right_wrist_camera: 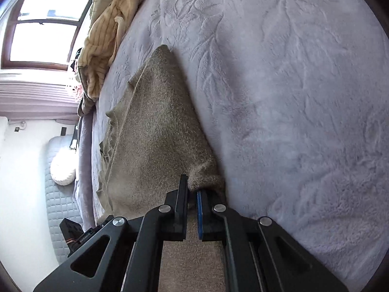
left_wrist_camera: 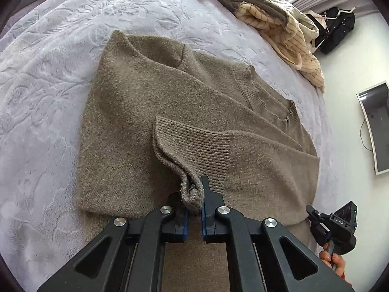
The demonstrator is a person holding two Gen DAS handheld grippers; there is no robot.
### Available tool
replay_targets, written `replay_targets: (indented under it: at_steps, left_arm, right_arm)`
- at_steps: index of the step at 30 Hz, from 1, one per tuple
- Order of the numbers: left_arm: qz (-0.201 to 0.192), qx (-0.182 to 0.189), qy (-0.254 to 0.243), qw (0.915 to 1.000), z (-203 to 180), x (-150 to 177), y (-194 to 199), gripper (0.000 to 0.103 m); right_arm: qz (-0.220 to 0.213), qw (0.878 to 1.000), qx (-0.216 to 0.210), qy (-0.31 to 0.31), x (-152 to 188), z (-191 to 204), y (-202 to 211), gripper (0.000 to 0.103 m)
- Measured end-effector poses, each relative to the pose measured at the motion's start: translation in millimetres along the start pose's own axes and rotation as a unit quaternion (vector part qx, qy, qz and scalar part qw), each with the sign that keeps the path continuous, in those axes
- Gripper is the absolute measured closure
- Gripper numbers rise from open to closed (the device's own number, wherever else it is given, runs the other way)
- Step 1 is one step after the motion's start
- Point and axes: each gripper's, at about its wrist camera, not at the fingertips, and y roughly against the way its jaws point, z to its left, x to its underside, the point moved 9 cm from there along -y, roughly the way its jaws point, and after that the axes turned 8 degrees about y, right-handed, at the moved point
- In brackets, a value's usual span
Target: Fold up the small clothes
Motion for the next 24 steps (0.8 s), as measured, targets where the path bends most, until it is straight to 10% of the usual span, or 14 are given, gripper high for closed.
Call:
replay_targets:
  at_steps: [13,24]
  left_arm:
    - [-0.052,-0.081,-0.019,0.9951,34,-9,58,0.094]
    - [-0.016,-0.116,-0.088,0.9892,0,5,9,0.094]
  right_arm:
    - [-0.006,0.996,0.067,0.056,19,13,51,0.094]
    - [0.012,0.980,0.131,0.146,-3,37,23,0.094]
